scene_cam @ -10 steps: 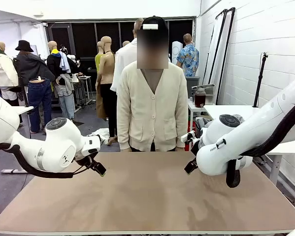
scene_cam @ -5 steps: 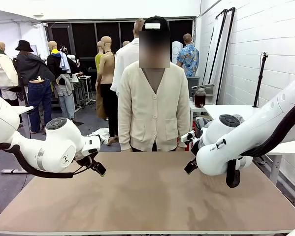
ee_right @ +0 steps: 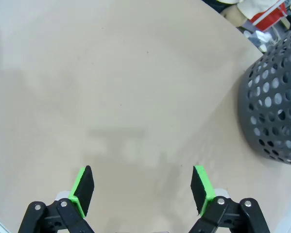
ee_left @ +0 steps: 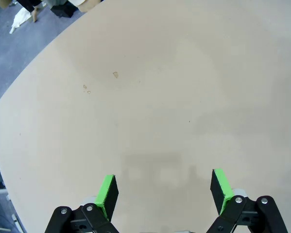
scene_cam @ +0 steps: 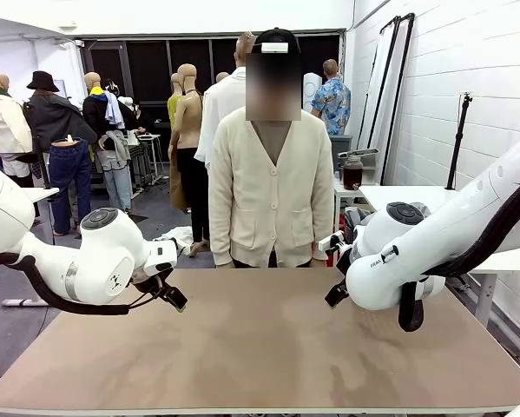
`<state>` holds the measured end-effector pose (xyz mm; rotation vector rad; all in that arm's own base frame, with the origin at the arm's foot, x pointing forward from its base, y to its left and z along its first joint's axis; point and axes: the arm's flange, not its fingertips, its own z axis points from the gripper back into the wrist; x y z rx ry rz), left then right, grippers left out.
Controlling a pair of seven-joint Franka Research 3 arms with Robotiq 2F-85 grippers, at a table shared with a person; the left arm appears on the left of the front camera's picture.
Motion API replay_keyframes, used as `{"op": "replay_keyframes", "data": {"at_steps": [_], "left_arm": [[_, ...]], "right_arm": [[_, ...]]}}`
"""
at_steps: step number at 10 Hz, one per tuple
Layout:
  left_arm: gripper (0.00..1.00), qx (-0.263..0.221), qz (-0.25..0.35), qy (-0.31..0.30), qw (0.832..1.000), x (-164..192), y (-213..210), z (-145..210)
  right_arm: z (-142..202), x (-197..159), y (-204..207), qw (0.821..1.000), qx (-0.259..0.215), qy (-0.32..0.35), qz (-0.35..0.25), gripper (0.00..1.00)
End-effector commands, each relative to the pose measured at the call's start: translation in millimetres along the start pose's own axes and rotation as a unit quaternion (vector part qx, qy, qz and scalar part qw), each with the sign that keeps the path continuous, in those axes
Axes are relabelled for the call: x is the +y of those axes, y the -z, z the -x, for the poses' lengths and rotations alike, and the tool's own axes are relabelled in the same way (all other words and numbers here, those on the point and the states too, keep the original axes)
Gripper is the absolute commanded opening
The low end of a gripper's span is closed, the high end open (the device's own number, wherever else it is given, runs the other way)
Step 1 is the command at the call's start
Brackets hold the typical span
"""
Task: Fold the training pants.
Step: Grab both ends of the Training pants handed by a person.
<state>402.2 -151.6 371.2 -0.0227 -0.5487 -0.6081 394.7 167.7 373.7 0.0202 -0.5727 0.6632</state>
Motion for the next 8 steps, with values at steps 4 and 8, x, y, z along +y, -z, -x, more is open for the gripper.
{"op": "replay_keyframes", "data": {"at_steps": [4,8], "left_arm": [[1.00,0.010,0.000,0.008,1.000,6,-36,-22],[1.00,0.013,0.018,0.017,1.000,10,-95,-53]], "right_arm": [[-17,-11,-28,1.000,-0.004,-0.003,-0.024,1.00],[-38,-24,-85,0.999,-0.014,-0.026,-0.035,1.00]]}}
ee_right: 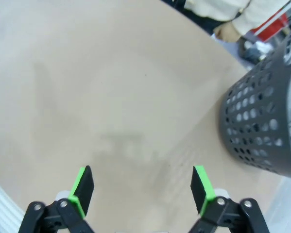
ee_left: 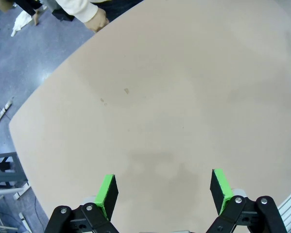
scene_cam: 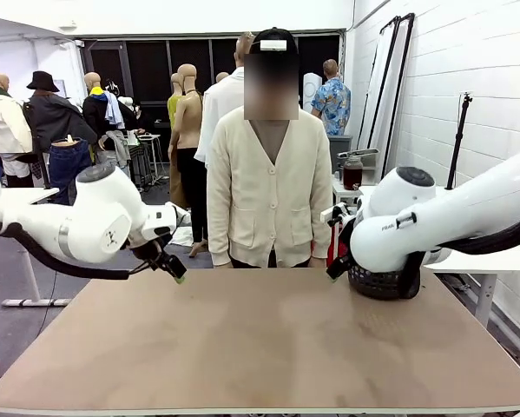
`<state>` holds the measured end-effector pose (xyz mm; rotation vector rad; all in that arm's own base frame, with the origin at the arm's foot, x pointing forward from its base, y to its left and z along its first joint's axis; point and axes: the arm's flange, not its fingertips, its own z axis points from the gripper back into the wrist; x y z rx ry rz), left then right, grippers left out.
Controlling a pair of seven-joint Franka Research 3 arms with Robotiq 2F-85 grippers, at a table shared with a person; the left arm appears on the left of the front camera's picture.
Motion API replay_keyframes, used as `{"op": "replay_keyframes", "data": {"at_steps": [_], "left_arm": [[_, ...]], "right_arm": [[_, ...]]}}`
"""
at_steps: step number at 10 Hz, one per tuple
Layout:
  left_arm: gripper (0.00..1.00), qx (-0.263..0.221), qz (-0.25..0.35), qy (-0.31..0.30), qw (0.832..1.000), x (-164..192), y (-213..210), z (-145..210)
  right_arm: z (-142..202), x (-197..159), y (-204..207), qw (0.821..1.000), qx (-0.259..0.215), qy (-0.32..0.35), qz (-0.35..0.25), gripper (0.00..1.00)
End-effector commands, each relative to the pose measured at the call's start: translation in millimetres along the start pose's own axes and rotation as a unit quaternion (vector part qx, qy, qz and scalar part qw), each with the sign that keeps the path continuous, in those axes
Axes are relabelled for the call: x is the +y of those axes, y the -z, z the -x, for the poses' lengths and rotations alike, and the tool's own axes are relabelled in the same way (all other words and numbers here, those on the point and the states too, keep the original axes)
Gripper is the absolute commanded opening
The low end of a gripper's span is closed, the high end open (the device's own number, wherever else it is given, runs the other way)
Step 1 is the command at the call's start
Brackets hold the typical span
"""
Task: Fold the training pants.
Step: Grab both ends of the Training pants handed by a person.
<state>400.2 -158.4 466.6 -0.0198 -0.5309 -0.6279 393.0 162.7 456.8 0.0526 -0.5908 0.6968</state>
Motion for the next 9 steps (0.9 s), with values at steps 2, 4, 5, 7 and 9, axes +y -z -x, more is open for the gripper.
{"op": "replay_keyframes", "data": {"at_steps": [2,4,5,7,9], "left_arm": [[1.00,0.005,0.020,0.016,1.000,2,-42,-15],[1.00,0.008,0.037,0.026,0.999,-3,-57,-19],[1.00,0.009,0.037,0.029,0.999,-4,-62,-19],[1.00,0.003,0.039,0.027,0.999,-5,-69,-17],[1.00,0.002,0.042,0.028,0.999,-4,-73,-17]], "right_arm": [[-9,-7,-46,0.999,-0.010,-0.035,-0.024,1.00],[-13,-7,-66,0.998,-0.019,-0.049,-0.029,1.00],[-15,-6,-71,0.998,-0.020,-0.053,-0.026,1.00],[-18,-5,-76,0.998,-0.023,-0.058,-0.028,1.00],[-19,-5,-78,0.998,-0.023,-0.060,-0.027,1.00]]}}
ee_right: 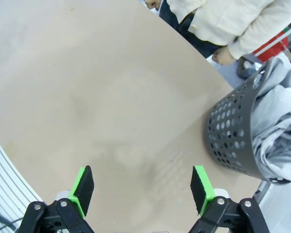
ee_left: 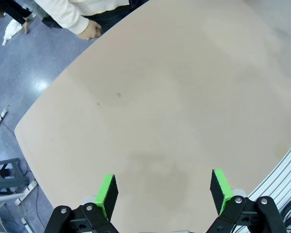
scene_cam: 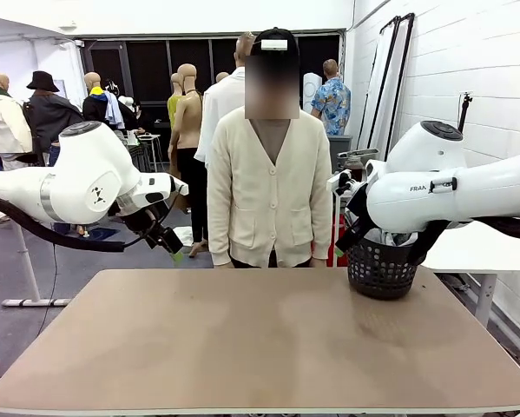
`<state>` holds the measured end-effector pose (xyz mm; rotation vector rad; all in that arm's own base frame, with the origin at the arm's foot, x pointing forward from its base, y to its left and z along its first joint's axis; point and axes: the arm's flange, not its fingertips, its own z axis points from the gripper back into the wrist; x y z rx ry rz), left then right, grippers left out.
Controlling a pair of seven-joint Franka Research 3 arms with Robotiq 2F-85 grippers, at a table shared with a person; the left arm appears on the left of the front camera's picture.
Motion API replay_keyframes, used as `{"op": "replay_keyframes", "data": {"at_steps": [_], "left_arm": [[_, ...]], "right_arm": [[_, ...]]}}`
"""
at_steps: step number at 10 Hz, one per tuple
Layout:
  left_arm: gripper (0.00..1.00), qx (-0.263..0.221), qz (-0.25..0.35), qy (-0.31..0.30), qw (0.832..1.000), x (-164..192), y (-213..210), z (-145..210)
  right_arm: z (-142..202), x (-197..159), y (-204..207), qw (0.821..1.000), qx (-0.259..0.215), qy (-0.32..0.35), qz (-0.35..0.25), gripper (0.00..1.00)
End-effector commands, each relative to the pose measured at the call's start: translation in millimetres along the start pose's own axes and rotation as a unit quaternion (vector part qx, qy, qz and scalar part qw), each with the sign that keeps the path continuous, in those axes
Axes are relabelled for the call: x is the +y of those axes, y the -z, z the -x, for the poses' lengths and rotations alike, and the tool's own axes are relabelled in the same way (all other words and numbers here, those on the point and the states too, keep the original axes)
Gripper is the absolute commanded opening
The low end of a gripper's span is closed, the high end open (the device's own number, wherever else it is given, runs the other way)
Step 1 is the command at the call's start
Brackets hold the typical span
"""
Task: Fold the training pants.
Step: Grab both ends of the Training pants handed by a person.
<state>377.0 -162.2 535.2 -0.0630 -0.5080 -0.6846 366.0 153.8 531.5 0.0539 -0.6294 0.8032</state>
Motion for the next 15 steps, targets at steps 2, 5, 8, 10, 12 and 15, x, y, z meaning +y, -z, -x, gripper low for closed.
{"op": "replay_keyframes", "data": {"at_steps": [2,5,8,10,12,15], "left_arm": [[1.00,-0.004,0.006,0.011,1.000,-0.1,-10.5,2.0],[1.00,-0.006,-0.001,0.004,1.000,-0.7,-7.2,0.0],[1.00,-0.006,-0.001,0.004,1.000,-0.7,-7.2,0.0],[1.00,-0.006,-0.001,0.004,1.000,-0.7,-7.2,0.0],[1.00,-0.006,-0.001,0.004,1.000,-0.7,-7.2,0.0],[1.00,-0.006,-0.001,0.004,1.000,-0.7,-7.2,0.0]], "right_arm": [[-1.6,-3.9,-1.6,1.000,-0.004,-0.008,-0.014,1.00],[-1.2,-5.2,2.7,1.000,0.000,0.009,-0.007,1.00],[-0.3,-0.1,-0.2,1.000,0.000,0.000,0.000,1.00],[-0.3,-0.1,-0.2,1.000,0.000,0.000,0.000,1.00],[-0.3,-0.1,-0.2,1.000,0.000,0.000,0.000,1.00],[-0.3,-0.1,-0.2,1.000,0.000,0.000,0.000,1.00]]}}
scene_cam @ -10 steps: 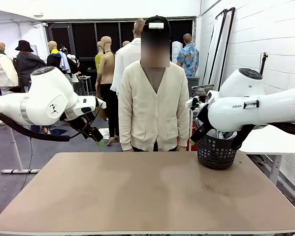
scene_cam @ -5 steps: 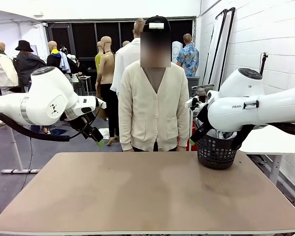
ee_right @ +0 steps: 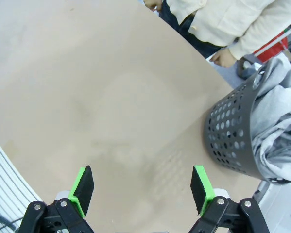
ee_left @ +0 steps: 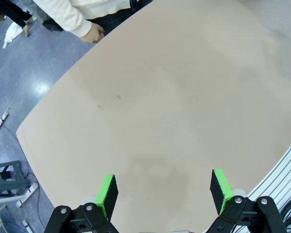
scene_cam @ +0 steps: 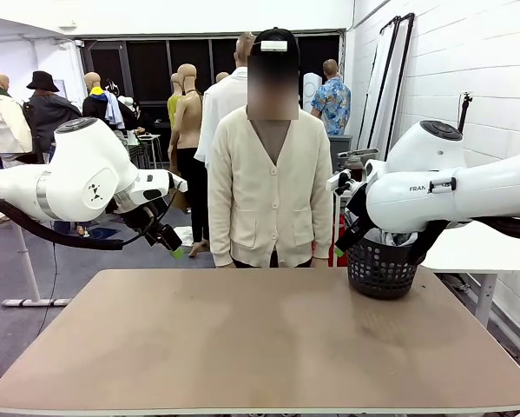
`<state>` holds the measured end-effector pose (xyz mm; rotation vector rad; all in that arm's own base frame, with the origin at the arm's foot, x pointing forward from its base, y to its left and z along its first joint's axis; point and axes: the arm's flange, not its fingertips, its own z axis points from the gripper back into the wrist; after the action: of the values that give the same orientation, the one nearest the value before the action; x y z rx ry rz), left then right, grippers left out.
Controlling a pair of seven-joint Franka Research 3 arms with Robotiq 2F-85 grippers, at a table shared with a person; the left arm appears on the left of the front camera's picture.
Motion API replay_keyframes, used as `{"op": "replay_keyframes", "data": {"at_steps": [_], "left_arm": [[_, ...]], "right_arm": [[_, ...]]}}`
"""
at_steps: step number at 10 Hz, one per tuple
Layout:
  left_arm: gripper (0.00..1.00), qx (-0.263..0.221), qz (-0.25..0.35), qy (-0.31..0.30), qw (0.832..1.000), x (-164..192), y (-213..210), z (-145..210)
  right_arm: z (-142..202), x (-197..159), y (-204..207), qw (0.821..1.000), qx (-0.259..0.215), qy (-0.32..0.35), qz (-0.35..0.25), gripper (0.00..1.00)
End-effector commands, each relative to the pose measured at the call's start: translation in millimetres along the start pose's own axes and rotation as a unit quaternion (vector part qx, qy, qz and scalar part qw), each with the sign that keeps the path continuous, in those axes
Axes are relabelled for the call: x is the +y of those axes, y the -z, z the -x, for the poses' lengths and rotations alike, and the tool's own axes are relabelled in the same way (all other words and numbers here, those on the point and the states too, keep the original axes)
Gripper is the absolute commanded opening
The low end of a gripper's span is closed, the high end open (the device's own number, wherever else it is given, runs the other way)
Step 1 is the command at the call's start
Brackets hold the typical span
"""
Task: Fold the training pants.
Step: Grab both ends of the Training pants handed by a person.
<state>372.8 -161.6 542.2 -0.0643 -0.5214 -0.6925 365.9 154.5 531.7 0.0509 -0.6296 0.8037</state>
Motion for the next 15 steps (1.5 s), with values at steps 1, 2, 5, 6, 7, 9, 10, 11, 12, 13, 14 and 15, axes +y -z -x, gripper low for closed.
{"op": "replay_keyframes", "data": {"at_steps": [1,2,5,6,7,9,10,11,12,13,14,15], "left_arm": [[1.00,0.001,0.000,0.000,1.000,0.6,0.9,0.2],[1.00,0.001,0.000,0.000,1.000,0.6,0.9,0.2],[1.00,0.001,0.000,0.000,1.000,0.6,0.9,0.2],[1.00,0.001,0.000,0.000,1.000,0.6,0.9,0.2],[1.00,0.001,0.000,0.000,1.000,0.6,0.9,0.2],[1.00,0.001,0.000,0.000,1.000,0.6,0.9,0.2],[1.00,0.001,0.000,0.000,1.000,0.6,0.9,0.2],[1.00,0.001,0.000,0.000,1.000,0.6,0.9,0.2],[1.00,0.001,0.000,0.000,1.000,0.6,0.9,0.2],[1.00,0.001,0.000,0.000,1.000,0.6,0.9,0.2],[1.00,0.001,0.000,0.000,1.000,0.6,0.9,0.2],[1.00,0.001,0.000,0.000,1.000,0.6,0.9,0.2]], "right_arm": [[0.3,-0.7,-0.1,1.000,-0.001,0.001,-0.001,1.00],[0.3,-0.7,-0.1,1.000,-0.001,0.001,-0.001,1.00],[0.3,-0.7,-0.1,1.000,-0.001,0.001,-0.001,1.00],[0.3,-0.7,-0.1,1.000,-0.001,0.001,-0.001,1.00],[0.3,-0.7,-0.1,1.000,-0.001,0.001,-0.001,1.00],[0.3,-0.7,-0.1,1.000,-0.001,0.001,-0.001,1.00],[0.3,-0.7,-0.1,1.000,-0.001,0.001,-0.001,1.00],[0.3,-0.7,-0.1,1.000,-0.001,0.001,-0.001,1.00],[0.3,-0.7,-0.1,1.000,-0.001,0.001,-0.001,1.00],[0.3,-0.7,-0.1,1.000,-0.001,0.001,-0.001,1.00],[0.3,-0.7,-0.1,1.000,-0.001,0.001,-0.001,1.00],[0.3,-0.7,-0.1,1.000,-0.001,0.001,-0.001,1.00]]}}
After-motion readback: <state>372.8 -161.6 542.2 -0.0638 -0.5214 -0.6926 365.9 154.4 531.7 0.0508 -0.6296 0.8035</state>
